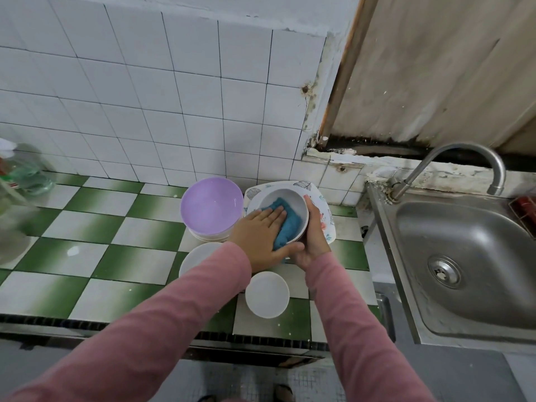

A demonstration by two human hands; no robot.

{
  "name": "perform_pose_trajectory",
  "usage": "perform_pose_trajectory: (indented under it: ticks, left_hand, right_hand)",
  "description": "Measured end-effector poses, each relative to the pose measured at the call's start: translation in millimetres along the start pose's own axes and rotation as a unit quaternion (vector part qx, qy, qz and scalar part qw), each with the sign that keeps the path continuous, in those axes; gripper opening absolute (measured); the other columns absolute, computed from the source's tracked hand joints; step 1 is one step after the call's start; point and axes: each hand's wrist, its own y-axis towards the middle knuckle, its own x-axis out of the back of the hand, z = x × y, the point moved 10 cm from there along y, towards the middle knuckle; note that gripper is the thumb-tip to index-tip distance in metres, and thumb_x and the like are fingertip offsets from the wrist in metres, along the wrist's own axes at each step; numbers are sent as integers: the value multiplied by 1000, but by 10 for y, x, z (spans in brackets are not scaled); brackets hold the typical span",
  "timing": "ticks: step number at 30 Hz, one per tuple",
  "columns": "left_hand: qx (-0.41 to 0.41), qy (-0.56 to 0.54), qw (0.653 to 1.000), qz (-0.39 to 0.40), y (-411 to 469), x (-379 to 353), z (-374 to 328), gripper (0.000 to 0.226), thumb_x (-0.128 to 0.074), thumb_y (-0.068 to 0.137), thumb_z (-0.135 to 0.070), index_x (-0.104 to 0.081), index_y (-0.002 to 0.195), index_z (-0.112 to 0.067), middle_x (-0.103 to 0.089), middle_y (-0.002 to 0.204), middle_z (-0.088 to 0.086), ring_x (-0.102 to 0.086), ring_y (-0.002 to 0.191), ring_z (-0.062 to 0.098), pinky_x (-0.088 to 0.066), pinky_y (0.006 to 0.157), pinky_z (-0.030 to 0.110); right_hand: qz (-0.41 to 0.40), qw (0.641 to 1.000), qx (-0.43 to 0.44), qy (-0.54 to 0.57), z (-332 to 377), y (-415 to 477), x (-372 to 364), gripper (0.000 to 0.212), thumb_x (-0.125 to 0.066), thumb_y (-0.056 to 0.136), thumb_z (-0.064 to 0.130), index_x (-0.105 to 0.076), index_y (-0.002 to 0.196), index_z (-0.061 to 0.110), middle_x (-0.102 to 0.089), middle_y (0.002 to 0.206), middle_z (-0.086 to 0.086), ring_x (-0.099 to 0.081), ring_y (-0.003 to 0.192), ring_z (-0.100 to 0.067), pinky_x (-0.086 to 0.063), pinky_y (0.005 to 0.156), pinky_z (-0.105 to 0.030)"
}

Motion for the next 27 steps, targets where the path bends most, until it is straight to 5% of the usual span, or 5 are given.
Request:
perform_pose_trajectory:
  ticks: [5,7,10,18,27]
  left_hand:
    - [-100,5,995,6,-60,-11,-41,70,-41,97,-59,-31,153,-19,-40,154,1,-37,140,17,-22,117,30]
    - [-93,-67,993,27,-90,-3,-21,51,-47,96,-56,-51,135,-23,-62,127,-1,-56,116,20,-42,98,28]
    - [-38,-252,966,50,-117,20,69,36,-50,92,-60,-59,104,-27,-62,85,-9,-59,79,12,-41,70,20]
    - [216,-633,713,-210,-268,94,423,32,-52,97,-44,-63,110,-17,-68,100,2,-64,95,16,-54,80,25]
    - [252,-612,717,-219,-216,-137,91,48,-44,100,-49,-49,139,-22,-58,118,-3,-56,114,18,-44,98,28]
  right_hand:
    - [-3,1000,-23,7,-79,-17,40,92,-67,75,73,-52,142,11,-59,136,-22,-55,128,-40,-38,112,-58]
    - [-10,1000,-16,3,-88,9,103,87,-64,76,72,-53,140,14,-61,134,-23,-56,126,-42,-42,107,-60]
    - [11,1000,-9,19,-70,-14,91,77,-56,84,69,-55,138,14,-61,133,-23,-57,124,-42,-46,104,-57]
    - [-18,998,12,52,3,-71,74,70,-54,86,67,-58,134,16,-60,134,-21,-55,126,-40,-45,104,-59]
    - [-4,999,3,-36,-170,-160,-105,40,-52,96,54,-68,111,21,-78,97,-4,-75,83,-17,-60,67,-30]
